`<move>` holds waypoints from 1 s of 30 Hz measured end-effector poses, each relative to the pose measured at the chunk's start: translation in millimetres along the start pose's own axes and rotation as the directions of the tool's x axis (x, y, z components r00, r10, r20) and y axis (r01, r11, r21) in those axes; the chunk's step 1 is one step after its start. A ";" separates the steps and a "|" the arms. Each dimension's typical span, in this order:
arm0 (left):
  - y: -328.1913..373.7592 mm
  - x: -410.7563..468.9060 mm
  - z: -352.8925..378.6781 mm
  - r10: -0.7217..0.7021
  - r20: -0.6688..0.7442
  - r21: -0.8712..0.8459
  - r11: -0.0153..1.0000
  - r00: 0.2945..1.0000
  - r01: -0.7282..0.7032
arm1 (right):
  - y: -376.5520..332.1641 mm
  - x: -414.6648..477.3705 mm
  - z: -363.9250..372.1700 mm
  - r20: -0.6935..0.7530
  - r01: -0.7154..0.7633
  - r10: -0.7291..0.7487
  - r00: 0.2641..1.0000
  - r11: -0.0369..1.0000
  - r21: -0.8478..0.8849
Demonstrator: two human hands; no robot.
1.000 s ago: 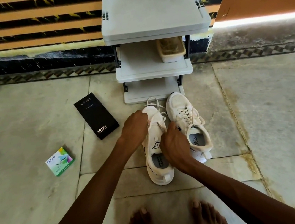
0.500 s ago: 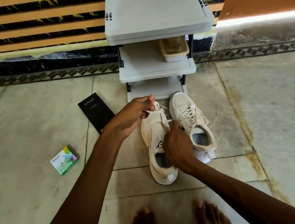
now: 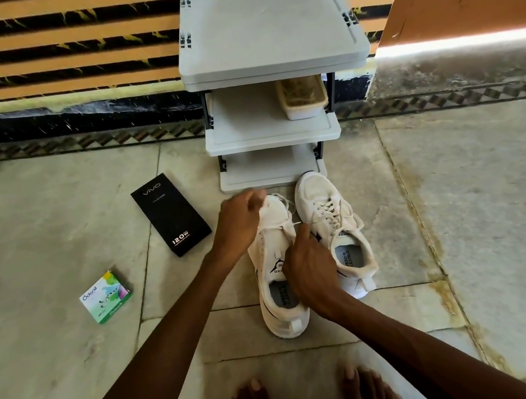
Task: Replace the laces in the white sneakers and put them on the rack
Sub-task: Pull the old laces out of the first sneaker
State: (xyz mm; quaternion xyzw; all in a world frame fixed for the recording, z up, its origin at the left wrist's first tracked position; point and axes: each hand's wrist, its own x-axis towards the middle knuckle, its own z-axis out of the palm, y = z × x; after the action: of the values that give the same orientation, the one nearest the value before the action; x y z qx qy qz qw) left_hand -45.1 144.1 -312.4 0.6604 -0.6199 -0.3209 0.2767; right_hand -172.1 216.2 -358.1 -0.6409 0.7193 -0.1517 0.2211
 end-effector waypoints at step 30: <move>-41.7 -15.1 7.4 -0.392 0.512 -0.697 0.331 0.764 0.636 | 0.9 -5.2 2.0 -0.014 0.001 0.000 1.000 0.997 0.078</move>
State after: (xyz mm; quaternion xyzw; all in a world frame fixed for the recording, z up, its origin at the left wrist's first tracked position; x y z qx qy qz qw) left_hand -24.4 162.6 -347.8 0.5559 -0.1693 -0.7295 0.3606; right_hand -171.4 221.6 -359.6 -0.6309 0.7141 -0.1845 0.2408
